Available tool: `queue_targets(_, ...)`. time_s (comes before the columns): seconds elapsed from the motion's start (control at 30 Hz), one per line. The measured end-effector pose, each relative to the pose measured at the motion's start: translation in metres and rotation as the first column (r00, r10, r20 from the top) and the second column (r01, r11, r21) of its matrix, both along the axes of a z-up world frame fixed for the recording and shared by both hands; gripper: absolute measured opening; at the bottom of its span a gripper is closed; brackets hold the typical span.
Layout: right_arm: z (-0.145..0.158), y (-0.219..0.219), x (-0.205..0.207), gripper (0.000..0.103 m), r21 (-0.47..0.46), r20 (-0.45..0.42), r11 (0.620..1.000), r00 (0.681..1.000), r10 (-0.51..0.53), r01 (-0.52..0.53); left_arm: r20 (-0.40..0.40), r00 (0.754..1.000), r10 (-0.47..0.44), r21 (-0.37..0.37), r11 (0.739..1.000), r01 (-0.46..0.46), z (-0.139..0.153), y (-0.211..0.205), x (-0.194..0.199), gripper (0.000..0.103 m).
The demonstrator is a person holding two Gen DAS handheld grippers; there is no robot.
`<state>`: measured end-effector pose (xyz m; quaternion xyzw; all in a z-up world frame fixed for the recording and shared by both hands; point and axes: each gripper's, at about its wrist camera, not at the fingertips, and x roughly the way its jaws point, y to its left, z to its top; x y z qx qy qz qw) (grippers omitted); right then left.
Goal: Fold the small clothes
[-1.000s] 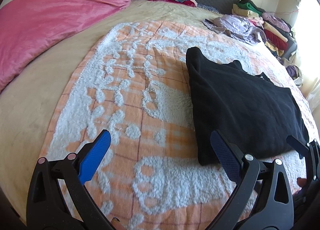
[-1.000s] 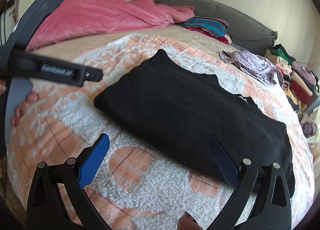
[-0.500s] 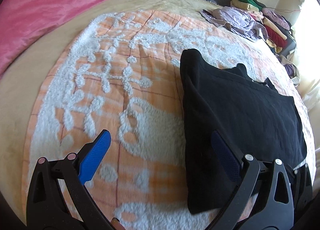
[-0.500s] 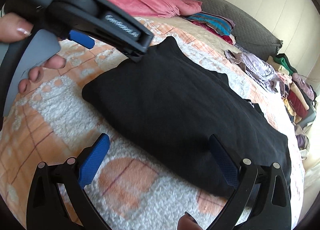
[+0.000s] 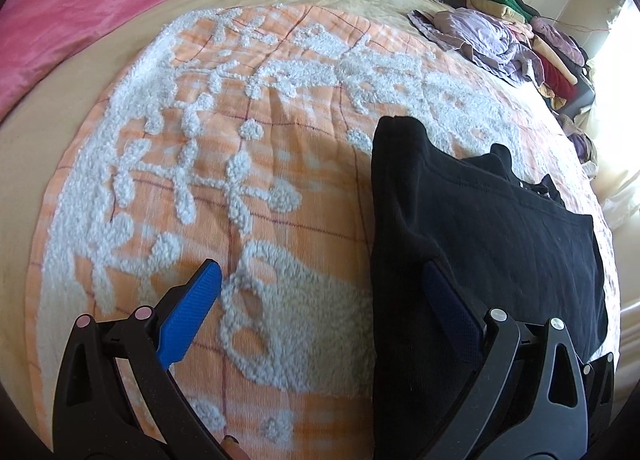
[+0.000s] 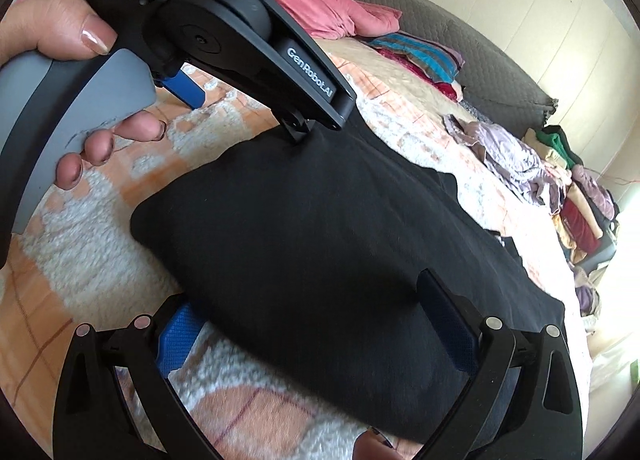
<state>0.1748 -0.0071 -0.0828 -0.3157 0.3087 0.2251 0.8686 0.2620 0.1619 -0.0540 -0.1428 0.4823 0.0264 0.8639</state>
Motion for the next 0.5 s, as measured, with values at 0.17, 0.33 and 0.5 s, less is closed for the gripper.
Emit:
queue_targets(0.17,0.002,0.002,-0.002,0.067,0.001,0.049,1.0,0.999,0.017,-0.017,-0.004,1.0,0.003,-0.009,1.0,-0.003,0.002,0.002,0.007,0.094)
queue_targets(0.33,0.011,-0.005,-0.008,0.032,0.071,0.056,0.996,0.997,0.048,-0.052,-0.013,1.0,0.001,-0.047,0.999,-0.002,0.002,0.002,0.014,0.094)
queue_targets(0.5,0.019,-0.013,-0.011,0.017,0.138,0.045,0.988,0.997,0.058,-0.063,-0.02,1.0,-0.005,-0.104,0.995,0.003,0.003,0.0,0.022,0.094)
